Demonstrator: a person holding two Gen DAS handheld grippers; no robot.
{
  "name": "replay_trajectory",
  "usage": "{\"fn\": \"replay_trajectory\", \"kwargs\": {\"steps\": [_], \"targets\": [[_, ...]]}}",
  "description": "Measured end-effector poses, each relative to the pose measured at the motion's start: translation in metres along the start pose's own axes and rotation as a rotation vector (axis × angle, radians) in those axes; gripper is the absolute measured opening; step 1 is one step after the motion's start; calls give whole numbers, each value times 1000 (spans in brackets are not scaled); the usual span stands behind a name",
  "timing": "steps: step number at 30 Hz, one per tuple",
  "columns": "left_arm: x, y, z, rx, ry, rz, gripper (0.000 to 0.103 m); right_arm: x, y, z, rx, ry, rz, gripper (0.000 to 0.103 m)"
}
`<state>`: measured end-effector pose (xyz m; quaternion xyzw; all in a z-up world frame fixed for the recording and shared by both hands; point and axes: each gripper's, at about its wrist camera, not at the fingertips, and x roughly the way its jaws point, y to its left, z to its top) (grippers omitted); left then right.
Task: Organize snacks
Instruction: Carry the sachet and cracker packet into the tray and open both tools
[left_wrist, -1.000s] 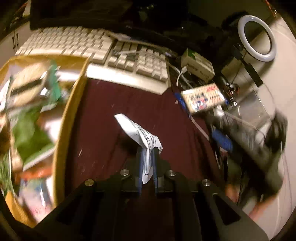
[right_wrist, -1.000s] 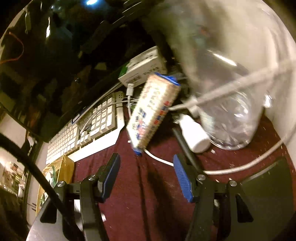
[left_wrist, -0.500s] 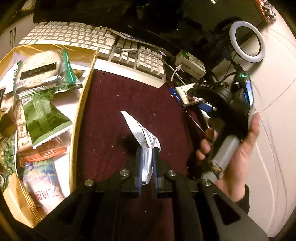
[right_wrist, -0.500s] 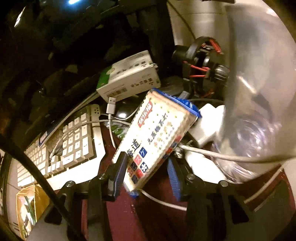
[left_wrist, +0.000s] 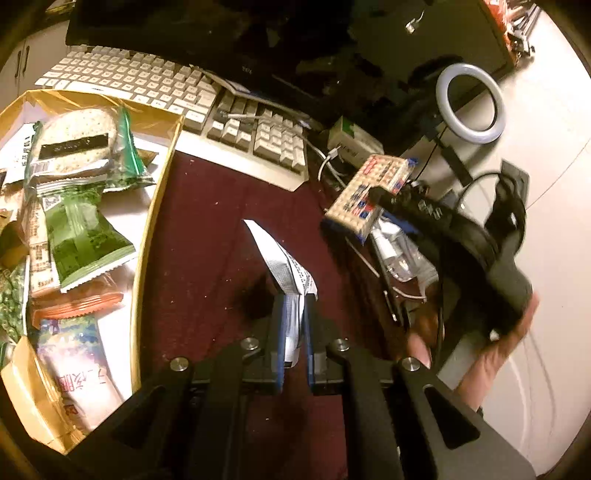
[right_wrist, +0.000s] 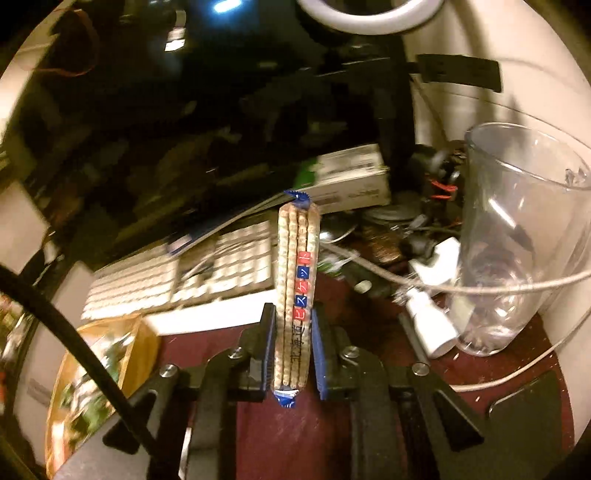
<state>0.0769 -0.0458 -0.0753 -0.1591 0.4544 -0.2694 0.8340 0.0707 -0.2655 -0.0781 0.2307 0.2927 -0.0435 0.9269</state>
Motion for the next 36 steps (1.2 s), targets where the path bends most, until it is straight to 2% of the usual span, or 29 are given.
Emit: {"fn": "replay_trajectory", "kwargs": {"steps": [4, 8, 14, 18, 21, 24, 29, 36], "targets": [[-11, -1, -1, -8, -26, -8, 9, -3, 16, 1, -11, 24, 66, 17], [-24, -2, 2, -19, -61, -20, 9, -12, 28, -2, -50, 44, 180, 17], [-69, 6, 12, -59, -151, -20, 9, -17, 60, -8, -110, 72, 345, 17], [-105, 38, 20, -99, -242, 20, 9, -19, 92, -14, -191, 98, 461, 17], [-124, 69, 30, -175, -279, 36, 9, -11, 117, -17, -217, 159, 555, 17], [-137, 96, 38, -225, -315, 56, 9, 3, 145, -20, -263, 217, 603, 17], [-139, 135, 50, -275, -294, 40, 9, 37, 193, -21, -318, 309, 657, 17], [-123, 167, 53, -304, -209, 63, 9, 69, 242, -24, -362, 399, 656, 17]]}}
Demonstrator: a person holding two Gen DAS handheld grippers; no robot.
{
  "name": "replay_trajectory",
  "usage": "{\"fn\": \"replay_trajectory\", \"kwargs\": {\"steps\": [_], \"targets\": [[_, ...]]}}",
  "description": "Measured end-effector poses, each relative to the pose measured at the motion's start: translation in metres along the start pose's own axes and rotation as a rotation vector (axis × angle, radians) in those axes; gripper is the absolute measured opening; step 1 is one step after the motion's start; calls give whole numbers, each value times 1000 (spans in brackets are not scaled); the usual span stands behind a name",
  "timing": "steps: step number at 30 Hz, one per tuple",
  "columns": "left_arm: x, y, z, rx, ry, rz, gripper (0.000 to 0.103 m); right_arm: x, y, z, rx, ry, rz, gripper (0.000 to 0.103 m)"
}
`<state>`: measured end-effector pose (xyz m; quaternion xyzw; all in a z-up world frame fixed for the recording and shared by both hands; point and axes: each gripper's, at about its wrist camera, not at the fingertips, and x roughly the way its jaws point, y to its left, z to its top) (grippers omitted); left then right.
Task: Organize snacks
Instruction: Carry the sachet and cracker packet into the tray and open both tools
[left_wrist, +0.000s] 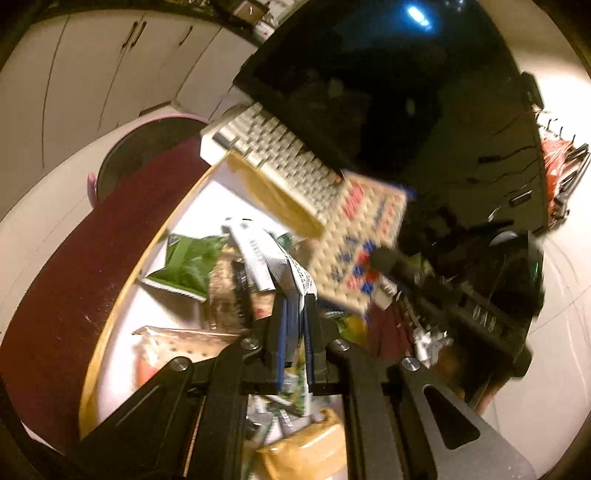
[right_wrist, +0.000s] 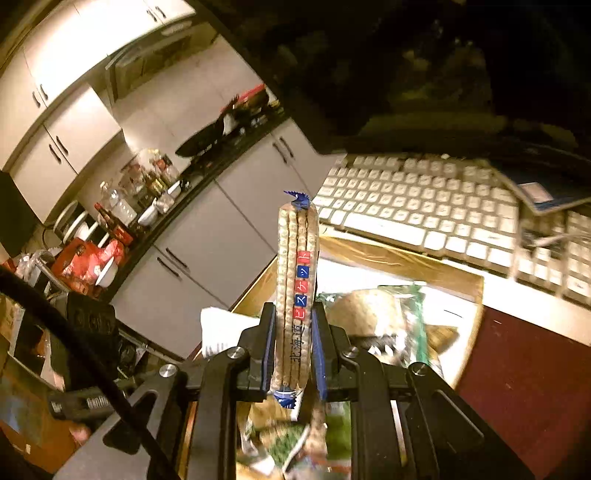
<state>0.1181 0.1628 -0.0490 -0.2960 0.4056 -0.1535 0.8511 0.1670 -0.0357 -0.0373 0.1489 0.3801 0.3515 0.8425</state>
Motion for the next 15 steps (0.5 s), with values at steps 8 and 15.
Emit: {"fn": "replay_trajectory", "kwargs": {"steps": [8, 15], "targets": [[10, 25, 4, -33, 40, 71, 10, 42, 9, 8, -21, 72, -52, 17], [11, 25, 6, -19, 53, 119, 14, 53, 13, 13, -45, 60, -137, 18]]}}
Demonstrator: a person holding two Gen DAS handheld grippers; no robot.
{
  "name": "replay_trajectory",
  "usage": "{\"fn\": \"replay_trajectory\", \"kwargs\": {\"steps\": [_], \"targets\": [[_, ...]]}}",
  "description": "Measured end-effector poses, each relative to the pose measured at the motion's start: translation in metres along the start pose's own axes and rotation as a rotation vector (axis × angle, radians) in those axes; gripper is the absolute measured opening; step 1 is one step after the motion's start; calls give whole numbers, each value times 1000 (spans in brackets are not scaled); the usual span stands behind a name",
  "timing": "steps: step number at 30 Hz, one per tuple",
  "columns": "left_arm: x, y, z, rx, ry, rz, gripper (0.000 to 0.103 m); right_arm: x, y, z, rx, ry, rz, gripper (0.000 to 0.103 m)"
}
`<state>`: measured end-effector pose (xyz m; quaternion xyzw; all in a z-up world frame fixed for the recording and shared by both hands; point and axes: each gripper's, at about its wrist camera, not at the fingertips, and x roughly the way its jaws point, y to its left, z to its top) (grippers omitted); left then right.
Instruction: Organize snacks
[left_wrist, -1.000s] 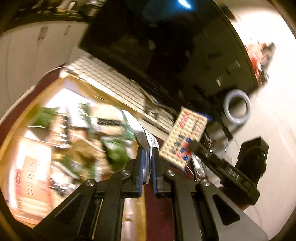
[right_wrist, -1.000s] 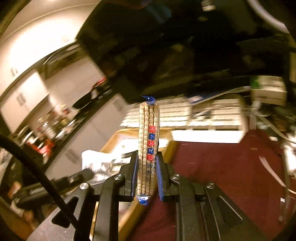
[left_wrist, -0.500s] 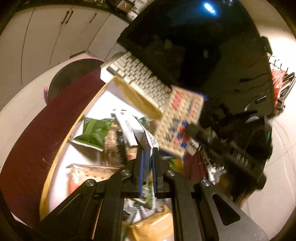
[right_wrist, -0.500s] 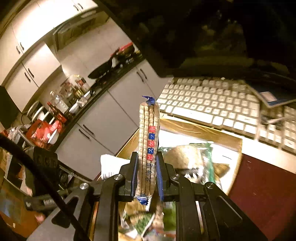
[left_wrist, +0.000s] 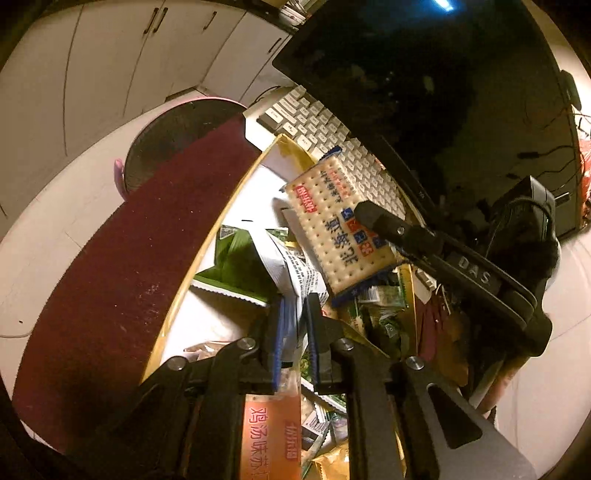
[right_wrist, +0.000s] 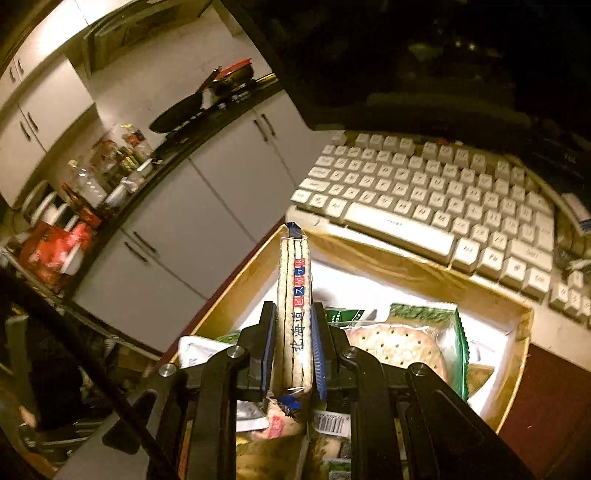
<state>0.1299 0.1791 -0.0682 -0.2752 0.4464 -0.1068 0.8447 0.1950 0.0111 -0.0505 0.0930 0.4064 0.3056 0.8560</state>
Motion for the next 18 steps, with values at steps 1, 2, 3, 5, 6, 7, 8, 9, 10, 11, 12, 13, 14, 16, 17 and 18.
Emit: {"fn": "replay_trajectory", "kwargs": {"steps": [1, 2, 3, 5, 6, 7, 8, 9, 10, 11, 12, 13, 14, 16, 17, 18], "targets": [[0, -1, 0, 8, -2, 7, 14, 0, 2, 0, -9, -5, -32, 19], [0, -3, 0, 24, -4, 16, 15, 1, 2, 1, -21, -7, -58, 20], [1, -5, 0, 36, -6, 23, 17, 1, 3, 1, -28, -10, -74, 22], [1, -10, -2, 66, -10, 23, 32, -3, 3, 1, -32, -12, -98, 27], [0, -12, -4, 81, -12, 19, 39, -5, 2, 1, -24, -19, -100, 34], [-2, -15, -7, 97, -18, 15, 51, -11, 0, 0, -13, -31, -95, 39], [-3, -18, -9, 114, -29, 16, 60, -17, -1, -1, -4, -44, -87, 48], [-6, -23, -13, 140, -47, 32, 62, -23, -3, -3, 0, -58, -86, 51], [-8, -27, -16, 161, -65, 60, 66, -33, -4, -6, -4, -77, -95, 51], [-10, -30, -19, 179, -82, 87, 67, -41, -4, -9, -12, -88, -107, 51], [-12, -33, -23, 194, -101, 118, 67, -45, -5, -11, -17, -95, -118, 51], [-13, -35, -26, 201, -117, 147, 67, -52, -6, -15, -19, -106, -131, 51], [-14, -36, -28, 203, -127, 163, 67, -60, -8, -19, -19, -118, -142, 51], [-18, -38, -33, 201, -152, 196, 68, -72, -10, -30, -16, -134, -165, 51], [-20, -39, -36, 201, -163, 214, 68, -75, -12, -34, -8, -140, -173, 51], [-22, -41, -40, 203, -178, 238, 69, -79, -13, -41, 1, -145, -173, 51]]}}
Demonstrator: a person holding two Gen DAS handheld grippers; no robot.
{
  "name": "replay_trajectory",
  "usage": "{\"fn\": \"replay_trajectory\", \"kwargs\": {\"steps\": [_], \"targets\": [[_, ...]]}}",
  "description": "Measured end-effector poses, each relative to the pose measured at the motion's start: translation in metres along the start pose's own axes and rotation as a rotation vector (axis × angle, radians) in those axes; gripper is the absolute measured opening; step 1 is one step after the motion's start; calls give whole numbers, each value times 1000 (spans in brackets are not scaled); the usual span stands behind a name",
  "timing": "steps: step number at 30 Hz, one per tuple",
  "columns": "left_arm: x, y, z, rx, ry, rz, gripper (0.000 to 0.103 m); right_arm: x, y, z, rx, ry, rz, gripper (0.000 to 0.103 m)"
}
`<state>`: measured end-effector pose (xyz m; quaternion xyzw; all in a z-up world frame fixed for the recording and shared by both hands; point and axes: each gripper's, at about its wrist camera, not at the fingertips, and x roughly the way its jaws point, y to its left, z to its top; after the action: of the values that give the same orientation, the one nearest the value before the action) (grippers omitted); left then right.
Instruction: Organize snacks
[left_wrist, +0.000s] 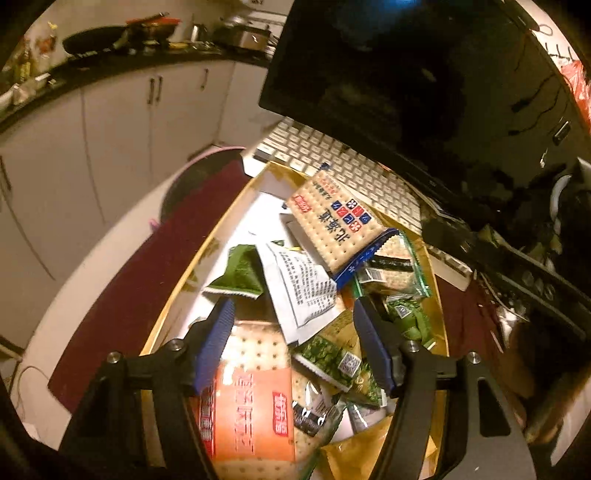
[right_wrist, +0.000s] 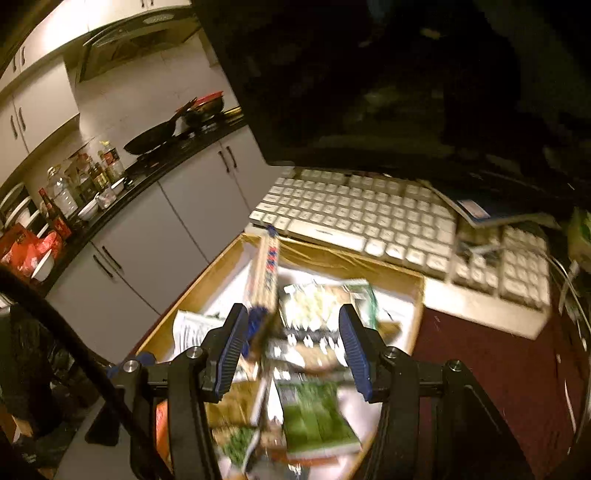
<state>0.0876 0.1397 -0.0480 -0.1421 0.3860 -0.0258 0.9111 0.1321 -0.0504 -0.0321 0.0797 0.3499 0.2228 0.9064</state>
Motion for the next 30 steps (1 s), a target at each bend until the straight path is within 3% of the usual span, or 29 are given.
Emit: {"fn": "replay_trajectory", "kwargs": {"steps": [4, 6, 10, 14, 19, 30], "targets": [[-11, -12, -11, 27, -55, 109, 77, -6, 0, -21, -5, 10, 6, 54], [-17, -20, -18, 64, -86, 173, 78, -12, -1, -31, -6, 1, 24, 66], [-30, -38, -28, 140, -149, 273, 82, -24, -3, -44, 13, -14, 49, 72], [-47, -46, -37, 164, -185, 301, 84, -37, -1, -57, 39, -8, 58, 73], [-61, -47, -51, 155, -169, 305, 84, -54, 1, -75, 74, -16, 45, 73], [-69, -50, -61, 213, -161, 381, 89, -62, 22, -80, -1, -56, -43, 73]]}}
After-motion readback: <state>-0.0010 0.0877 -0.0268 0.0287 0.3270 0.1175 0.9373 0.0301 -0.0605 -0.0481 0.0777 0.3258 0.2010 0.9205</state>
